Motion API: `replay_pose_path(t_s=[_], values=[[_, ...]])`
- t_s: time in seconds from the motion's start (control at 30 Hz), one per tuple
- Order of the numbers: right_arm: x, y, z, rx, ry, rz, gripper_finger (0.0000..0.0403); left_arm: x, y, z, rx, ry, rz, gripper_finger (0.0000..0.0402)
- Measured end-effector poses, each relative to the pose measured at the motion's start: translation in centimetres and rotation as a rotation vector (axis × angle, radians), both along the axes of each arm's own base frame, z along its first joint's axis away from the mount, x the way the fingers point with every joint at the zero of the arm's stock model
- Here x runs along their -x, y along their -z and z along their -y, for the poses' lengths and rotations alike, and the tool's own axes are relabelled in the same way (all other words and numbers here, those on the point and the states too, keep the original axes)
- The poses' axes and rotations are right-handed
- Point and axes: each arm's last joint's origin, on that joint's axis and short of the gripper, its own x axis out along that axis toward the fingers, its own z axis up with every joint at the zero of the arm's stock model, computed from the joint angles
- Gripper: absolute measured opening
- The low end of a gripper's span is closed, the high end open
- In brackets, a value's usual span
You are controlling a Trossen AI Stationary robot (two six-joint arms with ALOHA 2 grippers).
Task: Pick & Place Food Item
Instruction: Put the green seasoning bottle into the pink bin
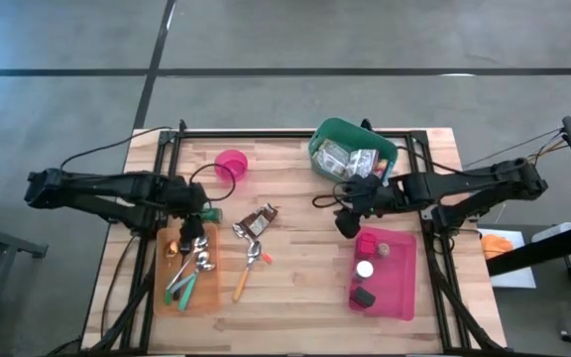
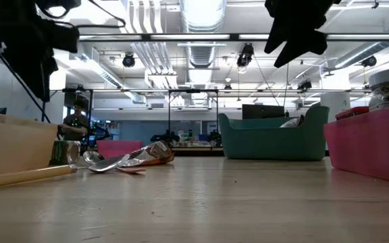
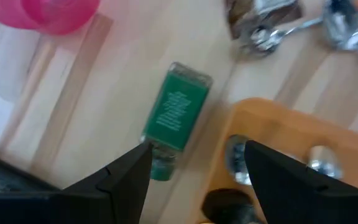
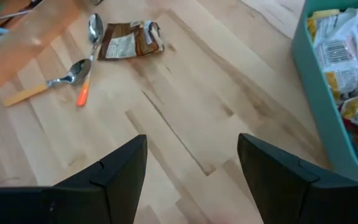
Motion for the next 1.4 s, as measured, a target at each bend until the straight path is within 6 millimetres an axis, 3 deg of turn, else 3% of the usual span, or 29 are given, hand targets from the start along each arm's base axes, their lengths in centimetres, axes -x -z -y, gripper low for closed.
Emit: replay_pose_path(t_s=[0.2,0.37,0.57,0.73,0.97,1.2,1.4], values=[[0.0,0.0,-0.8,-0.026,0.004,0.014,0.0249,-0.9,1.0,-0.8,-0.039,0.087,-0.115,0.0261],[-0.1,-0.2,-1.6,-0.035,-0.025,0.048,0.0249,-1.1,1.3,-1.4,-0.034,0.059,-0.143,0.0261],[-0.3,-0.4,-2.1,-0.044,-0.038,0.087,0.0249,-0.2,2.0,-2.9,0.056,-0.313,-0.183,0.0259],[-0.5,-0.6,-2.2,-0.033,-0.027,0.113,0.0249,0.1,3.7,-2.9,0.153,-0.457,-0.213,0.0236],[-0.5,-0.6,-2.2,-0.025,-0.034,0.115,0.0249,-0.5,4.7,-2.9,0.197,-0.359,-0.260,0.0204],[-0.5,-0.6,-2.2,-0.025,-0.035,0.116,0.0249,-1.2,5.4,-3.1,0.158,-0.134,-0.304,0.0201],[-0.5,-0.6,-2.2,-0.025,-0.039,0.114,0.0249,-2.6,5.6,-3.3,0.194,-0.116,-0.316,0.0201]])
